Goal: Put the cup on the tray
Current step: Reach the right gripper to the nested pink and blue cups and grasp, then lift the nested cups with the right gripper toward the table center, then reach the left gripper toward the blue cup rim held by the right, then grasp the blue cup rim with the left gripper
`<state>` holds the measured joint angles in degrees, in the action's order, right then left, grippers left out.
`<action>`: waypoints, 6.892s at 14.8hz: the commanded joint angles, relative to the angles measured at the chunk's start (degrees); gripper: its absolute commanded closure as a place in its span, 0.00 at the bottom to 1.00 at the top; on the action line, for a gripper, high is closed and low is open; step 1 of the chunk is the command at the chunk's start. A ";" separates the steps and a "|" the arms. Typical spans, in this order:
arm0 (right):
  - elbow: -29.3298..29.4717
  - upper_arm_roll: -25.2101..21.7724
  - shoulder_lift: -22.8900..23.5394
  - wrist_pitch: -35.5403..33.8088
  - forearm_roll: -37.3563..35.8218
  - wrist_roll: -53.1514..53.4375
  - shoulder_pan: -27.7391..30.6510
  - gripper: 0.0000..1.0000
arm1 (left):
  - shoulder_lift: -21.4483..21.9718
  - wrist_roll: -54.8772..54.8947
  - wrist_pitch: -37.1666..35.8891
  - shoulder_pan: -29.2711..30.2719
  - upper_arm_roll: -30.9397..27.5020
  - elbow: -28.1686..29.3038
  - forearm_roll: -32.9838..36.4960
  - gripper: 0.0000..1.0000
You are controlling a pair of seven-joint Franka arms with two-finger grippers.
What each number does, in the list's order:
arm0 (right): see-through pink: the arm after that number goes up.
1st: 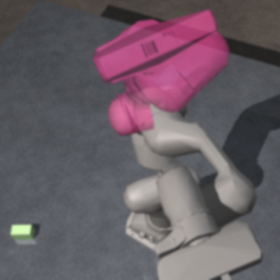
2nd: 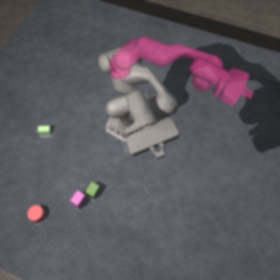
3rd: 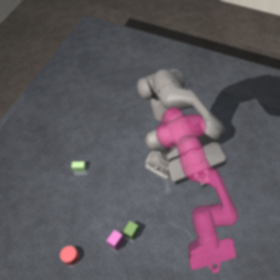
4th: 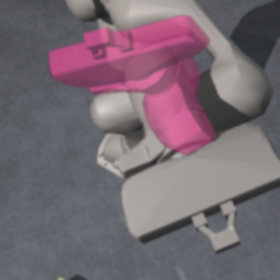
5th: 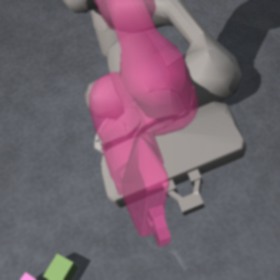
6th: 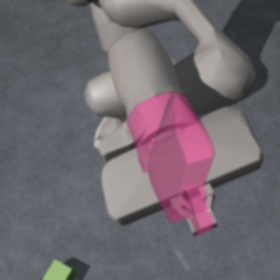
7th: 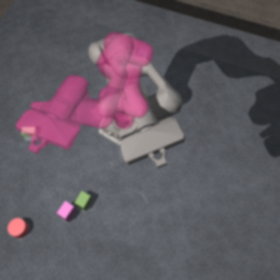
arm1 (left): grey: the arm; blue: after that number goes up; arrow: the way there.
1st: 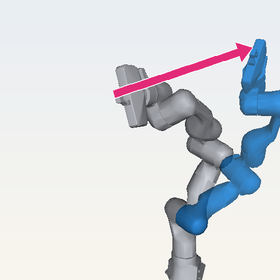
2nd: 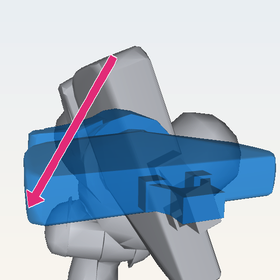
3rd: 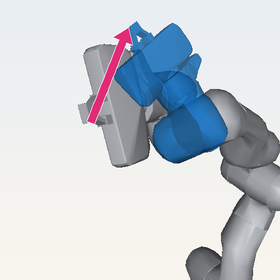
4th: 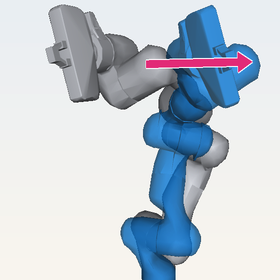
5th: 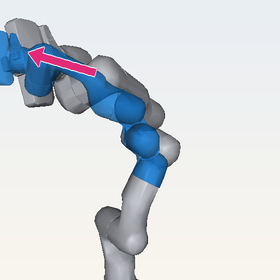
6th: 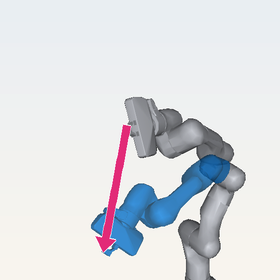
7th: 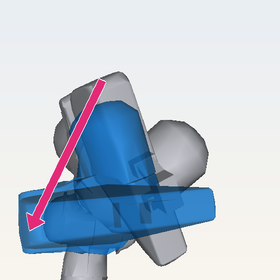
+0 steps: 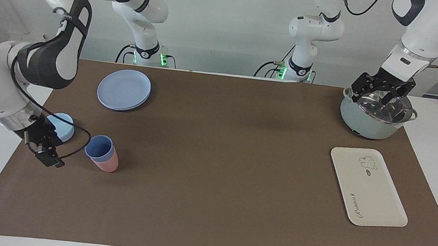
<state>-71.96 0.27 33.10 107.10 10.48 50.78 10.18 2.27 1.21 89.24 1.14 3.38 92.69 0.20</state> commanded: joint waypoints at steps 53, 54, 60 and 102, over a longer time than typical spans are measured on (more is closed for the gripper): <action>-17.87 2.37 -23.52 -1.82 11.93 49.57 -29.69 1.00 | 0.19 0.55 -0.30 -0.17 0.23 0.21 -0.64 0.00; -17.87 2.28 -23.52 -0.59 12.10 51.68 -30.39 1.00 | 0.28 -0.24 -0.21 -0.78 0.58 0.30 -0.82 0.00; -18.67 2.37 -23.17 3.46 12.10 53.11 -31.63 1.00 | 0.89 -15.25 5.85 -9.38 0.84 1.88 -11.53 0.00; -18.75 2.72 -23.43 3.20 11.84 51.70 -31.89 1.00 | 1.60 -51.04 40.58 -31.28 0.93 9.80 -16.46 1.00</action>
<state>-90.61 2.48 10.20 110.55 23.17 102.57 -21.57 3.18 -48.26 129.15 -29.84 4.88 102.36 -15.35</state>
